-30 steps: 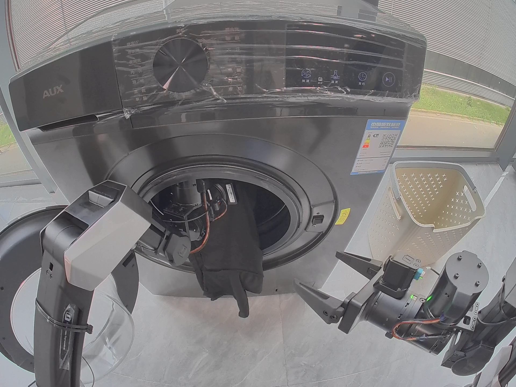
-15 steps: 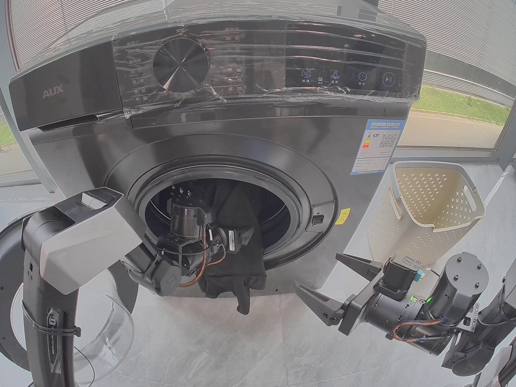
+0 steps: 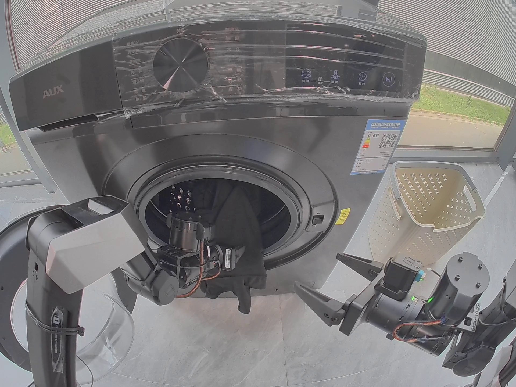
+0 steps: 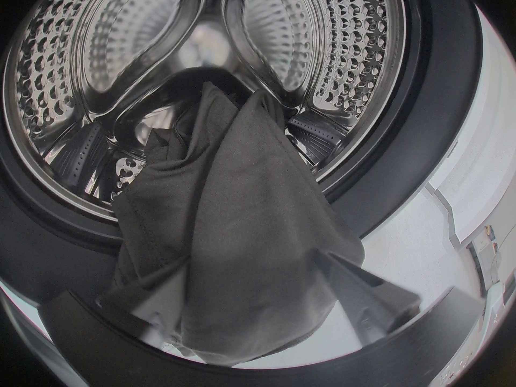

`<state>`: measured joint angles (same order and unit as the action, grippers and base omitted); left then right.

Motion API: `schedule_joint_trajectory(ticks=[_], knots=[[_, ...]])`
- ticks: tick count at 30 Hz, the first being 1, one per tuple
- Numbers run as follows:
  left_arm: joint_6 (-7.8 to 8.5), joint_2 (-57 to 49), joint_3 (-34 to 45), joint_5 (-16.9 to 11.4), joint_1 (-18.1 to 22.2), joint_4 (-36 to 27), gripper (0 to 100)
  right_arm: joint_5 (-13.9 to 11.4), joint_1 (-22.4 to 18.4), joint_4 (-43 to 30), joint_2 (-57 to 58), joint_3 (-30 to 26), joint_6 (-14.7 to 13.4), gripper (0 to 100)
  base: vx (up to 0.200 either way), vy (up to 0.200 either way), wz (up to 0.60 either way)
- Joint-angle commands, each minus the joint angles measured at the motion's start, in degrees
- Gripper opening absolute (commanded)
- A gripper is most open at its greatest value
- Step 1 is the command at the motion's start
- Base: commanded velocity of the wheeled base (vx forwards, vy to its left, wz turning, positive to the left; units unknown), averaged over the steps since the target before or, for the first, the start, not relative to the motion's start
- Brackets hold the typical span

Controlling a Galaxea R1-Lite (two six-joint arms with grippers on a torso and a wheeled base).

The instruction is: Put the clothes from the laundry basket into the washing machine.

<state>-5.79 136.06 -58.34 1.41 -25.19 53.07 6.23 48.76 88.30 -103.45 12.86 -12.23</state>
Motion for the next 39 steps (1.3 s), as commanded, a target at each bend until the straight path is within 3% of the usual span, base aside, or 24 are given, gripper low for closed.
schedule_joint_trajectory(ticks=[1,6,10,13,21,26,27,31,36,39], knots=[[-0.19,1.14,-0.98,-0.01,0.05,0.28,0,0.01,0.02,0.03,0.00,-0.03,0.01,100,0.000,0.000,0.00],[-1.42,0.43,-6.26,0.43,0.58,0.72,0,0.01,0.02,0.03,0.00,0.06,0.10,100,0.000,0.000,0.00],[-3.88,0.35,-11.27,1.13,0.75,1.60,0,0.01,0.02,0.03,0.00,0.06,0.10,100,0.000,0.000,0.00],[-4.84,0.52,-14.43,2.28,0.75,2.13,0,0.01,0.02,0.03,0.00,0.06,0.10,100,0.000,0.000,0.00],[-4.84,2.28,-22.16,4.91,1.10,2.04,0,0.01,-0.07,-0.05,0.88,0.06,0.10,100,0.000,0.000,0.00],[-4.76,2.98,-22.87,5.44,1.54,2.13,0,0.01,-0.07,-0.05,1.06,-0.03,0.10,100,0.000,0.000,0.00],[-4.84,2.90,-22.78,5.35,1.46,2.22,100,0.01,-0.07,-0.05,1.06,-0.03,0.10,100,0.000,0.000,0.00],[-5.28,1.93,-20.05,5.44,1.02,2.04,100,0.10,0.02,-0.05,0.97,0.06,0.10,100,0.000,0.000,0.00],[-4.93,-3.43,-11.18,4.30,-0.30,-0.68,100,0.10,0.10,-0.05,0.97,0.06,0.19,100,0.000,0.000,0.00],[-4.49,-6.68,-5.29,1.93,-0.83,-4.37,100,0.10,0.10,-0.05,0.97,0.06,0.19,100,0.000,0.000,0.00]])
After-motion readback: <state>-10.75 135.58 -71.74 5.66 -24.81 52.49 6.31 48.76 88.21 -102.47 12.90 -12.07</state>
